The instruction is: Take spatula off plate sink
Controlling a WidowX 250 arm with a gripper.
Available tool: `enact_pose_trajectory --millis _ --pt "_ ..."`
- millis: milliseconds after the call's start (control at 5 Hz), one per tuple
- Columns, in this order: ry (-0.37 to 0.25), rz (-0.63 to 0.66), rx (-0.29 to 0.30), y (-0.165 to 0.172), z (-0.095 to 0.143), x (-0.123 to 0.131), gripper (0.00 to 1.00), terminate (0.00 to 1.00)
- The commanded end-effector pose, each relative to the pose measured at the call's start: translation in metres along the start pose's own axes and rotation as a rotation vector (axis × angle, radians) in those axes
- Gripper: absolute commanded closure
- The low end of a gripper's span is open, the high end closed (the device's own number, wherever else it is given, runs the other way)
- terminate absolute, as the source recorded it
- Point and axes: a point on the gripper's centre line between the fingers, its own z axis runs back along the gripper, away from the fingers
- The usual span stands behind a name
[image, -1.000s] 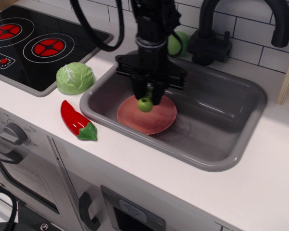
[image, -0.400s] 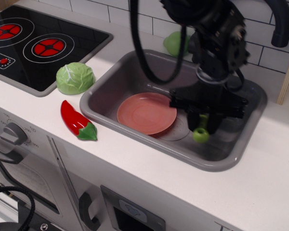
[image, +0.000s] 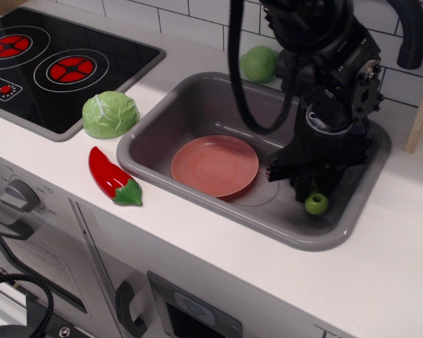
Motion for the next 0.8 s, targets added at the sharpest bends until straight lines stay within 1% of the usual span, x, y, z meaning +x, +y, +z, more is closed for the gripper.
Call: enact_pose_trajectory --millis 0,200,400,600 --pt "-0.020 0.030 -0.038 -0.014 0.013 0.008 0.00 0.00" --pt "-0.046 0.006 -0.054 -0.014 0.025 0.011 0.00 0.00" --pt "-0.069 -0.090 -0.087 -0.019 0.043 0.016 0.00 0.00" --pt "-0.155 -0.233 -0.165 -0.020 0.080 0.020 0.00 0.00"
